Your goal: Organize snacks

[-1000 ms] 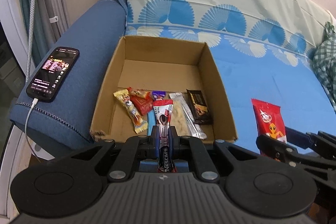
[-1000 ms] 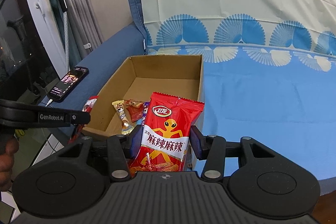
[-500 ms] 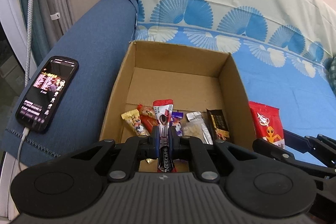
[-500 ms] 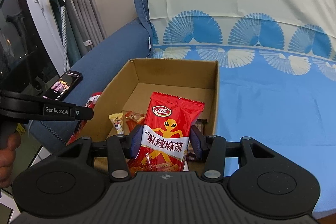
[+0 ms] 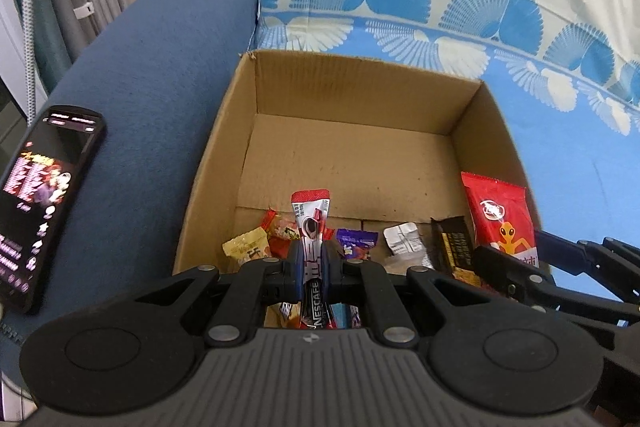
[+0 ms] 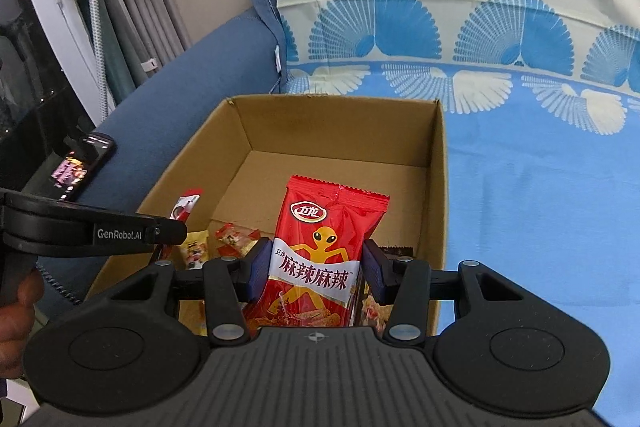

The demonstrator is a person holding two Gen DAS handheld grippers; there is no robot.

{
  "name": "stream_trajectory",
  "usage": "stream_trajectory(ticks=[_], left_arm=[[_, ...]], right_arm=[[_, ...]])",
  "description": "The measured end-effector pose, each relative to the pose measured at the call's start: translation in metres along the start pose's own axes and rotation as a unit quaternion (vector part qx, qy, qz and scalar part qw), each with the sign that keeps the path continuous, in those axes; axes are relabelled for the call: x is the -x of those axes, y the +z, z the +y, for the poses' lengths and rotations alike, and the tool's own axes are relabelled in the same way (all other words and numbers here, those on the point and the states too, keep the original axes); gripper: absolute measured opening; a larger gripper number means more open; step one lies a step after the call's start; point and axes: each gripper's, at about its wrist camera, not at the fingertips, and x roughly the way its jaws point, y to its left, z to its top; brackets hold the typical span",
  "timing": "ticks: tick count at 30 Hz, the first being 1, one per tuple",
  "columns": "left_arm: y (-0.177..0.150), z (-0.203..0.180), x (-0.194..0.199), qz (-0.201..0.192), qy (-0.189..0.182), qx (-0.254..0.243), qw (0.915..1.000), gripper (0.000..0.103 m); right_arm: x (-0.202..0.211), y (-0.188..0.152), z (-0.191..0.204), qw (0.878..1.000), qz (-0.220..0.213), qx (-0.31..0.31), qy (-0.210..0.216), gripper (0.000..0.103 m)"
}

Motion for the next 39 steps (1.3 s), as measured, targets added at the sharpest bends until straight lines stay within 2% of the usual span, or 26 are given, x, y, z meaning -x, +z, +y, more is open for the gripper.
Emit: stream_trajectory(ticks=[7, 8, 9, 10, 11, 13, 14, 19, 25, 31, 39], left_arm=[[0.009, 0.000, -0.032, 0.014, 0.007, -0.007, 0.9998, 0.012], [0.011, 0.001, -0.036, 0.015, 0.005, -0.008, 0.9998, 0.022], [0.014, 0.002, -0.037, 0.018, 0.000, -0.009, 0.9998, 0.054], [0.016, 0.003, -0.038, 0.021, -0.002, -0.008, 0.9997, 0.076], [0.019, 0.005, -0.036, 0.016, 0.007, -0.003, 0.9998, 0.103], [0.017, 0.008, -0.025, -0.020, 0.037, 0.005, 0.9991, 0.103], [0.015, 0.009, -0.021, -0.023, 0.040, 0.004, 0.9989, 0.103], [-0.007, 0.014, -0.004, 0.001, 0.050, 0.012, 0.9987, 0.103], [-0.044, 0.008, 0.038, 0.013, 0.040, 0.022, 0.9989, 0.103], [-0.076, -0.009, 0.082, -0.006, 0.052, -0.016, 0.9985, 0.103], [-0.115, -0.019, 0.121, -0.024, 0.058, -0.018, 0.9979, 0.103]], right_arm=[[-0.032, 0.005, -0.003, 1.000, 0.013, -0.006, -0.002, 0.054], [-0.036, 0.007, -0.003, 1.000, 0.013, -0.011, -0.004, 0.057], [-0.039, 0.010, -0.004, 1.000, 0.011, -0.017, -0.006, 0.071], [-0.041, 0.013, -0.005, 1.000, 0.007, -0.023, -0.010, 0.082], [-0.041, 0.017, -0.007, 0.999, -0.002, -0.028, -0.018, 0.084], [-0.037, 0.023, -0.011, 0.999, -0.019, -0.033, -0.026, 0.089], [-0.034, 0.025, -0.013, 0.999, -0.024, -0.033, -0.029, 0.090], [-0.009, 0.011, -0.013, 0.999, -0.023, -0.020, -0.033, 0.096], [0.037, -0.024, 0.001, 1.000, -0.013, -0.013, -0.023, 0.099], [0.085, -0.053, 0.019, 0.999, -0.029, -0.011, -0.025, 0.102], [0.132, -0.083, 0.036, 0.997, -0.060, 0.002, -0.039, 0.102]])
